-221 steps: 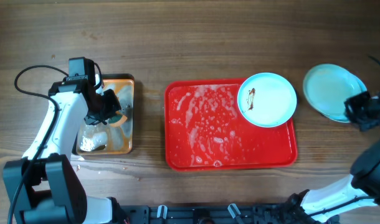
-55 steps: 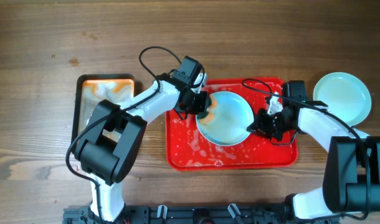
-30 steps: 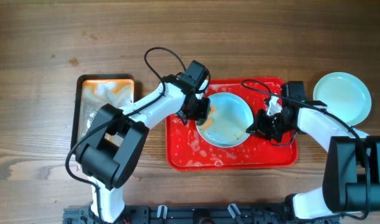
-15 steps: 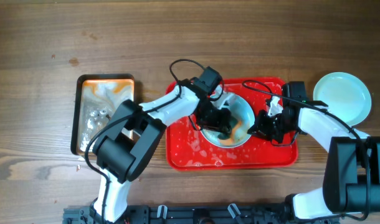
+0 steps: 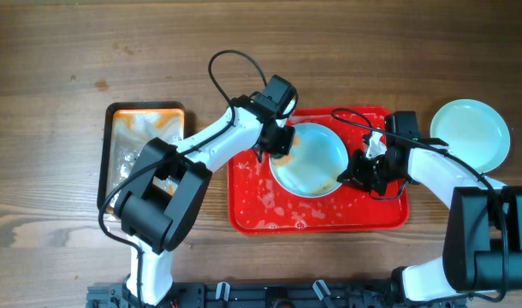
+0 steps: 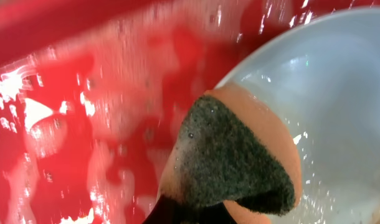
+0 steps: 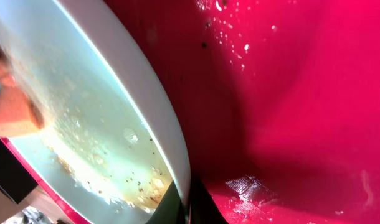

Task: Clean dirty plates on tray and stack at the side
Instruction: 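Scrub the last plate with the sponge in the left gripper, then return the left gripper with the sponge to the black tray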

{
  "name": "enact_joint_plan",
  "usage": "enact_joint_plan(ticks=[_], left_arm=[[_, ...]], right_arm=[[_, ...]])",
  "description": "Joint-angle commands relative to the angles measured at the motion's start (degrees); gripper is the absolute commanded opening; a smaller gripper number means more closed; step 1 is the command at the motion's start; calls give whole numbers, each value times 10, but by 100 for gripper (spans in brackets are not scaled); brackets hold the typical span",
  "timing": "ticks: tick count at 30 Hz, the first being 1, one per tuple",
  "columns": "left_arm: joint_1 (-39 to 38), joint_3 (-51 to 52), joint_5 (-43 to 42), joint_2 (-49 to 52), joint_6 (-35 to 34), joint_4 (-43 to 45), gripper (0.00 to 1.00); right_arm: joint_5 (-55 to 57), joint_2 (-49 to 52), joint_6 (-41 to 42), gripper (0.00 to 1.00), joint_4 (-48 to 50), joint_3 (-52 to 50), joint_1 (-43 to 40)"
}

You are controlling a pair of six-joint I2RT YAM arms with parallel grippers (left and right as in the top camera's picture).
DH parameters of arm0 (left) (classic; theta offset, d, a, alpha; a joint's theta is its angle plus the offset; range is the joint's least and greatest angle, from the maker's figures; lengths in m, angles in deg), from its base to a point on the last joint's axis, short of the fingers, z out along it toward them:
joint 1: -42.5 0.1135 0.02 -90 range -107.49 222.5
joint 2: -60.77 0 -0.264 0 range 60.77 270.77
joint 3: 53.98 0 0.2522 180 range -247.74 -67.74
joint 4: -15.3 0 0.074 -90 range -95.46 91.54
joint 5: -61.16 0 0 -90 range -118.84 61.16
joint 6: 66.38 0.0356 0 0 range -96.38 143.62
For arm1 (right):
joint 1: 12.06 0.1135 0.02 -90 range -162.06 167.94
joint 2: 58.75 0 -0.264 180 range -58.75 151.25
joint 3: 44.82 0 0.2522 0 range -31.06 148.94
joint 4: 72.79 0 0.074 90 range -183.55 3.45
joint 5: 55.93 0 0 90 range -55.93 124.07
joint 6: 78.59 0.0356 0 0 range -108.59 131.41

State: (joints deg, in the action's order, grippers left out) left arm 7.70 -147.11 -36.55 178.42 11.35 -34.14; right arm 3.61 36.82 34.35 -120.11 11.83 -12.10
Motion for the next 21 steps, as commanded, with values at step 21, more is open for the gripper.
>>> enact_joint_plan(ticks=[21], left_arm=[[303,-59,51,-88,-29,-299,4]], right_arm=[[205,-36,-64,5,-103,158,12]])
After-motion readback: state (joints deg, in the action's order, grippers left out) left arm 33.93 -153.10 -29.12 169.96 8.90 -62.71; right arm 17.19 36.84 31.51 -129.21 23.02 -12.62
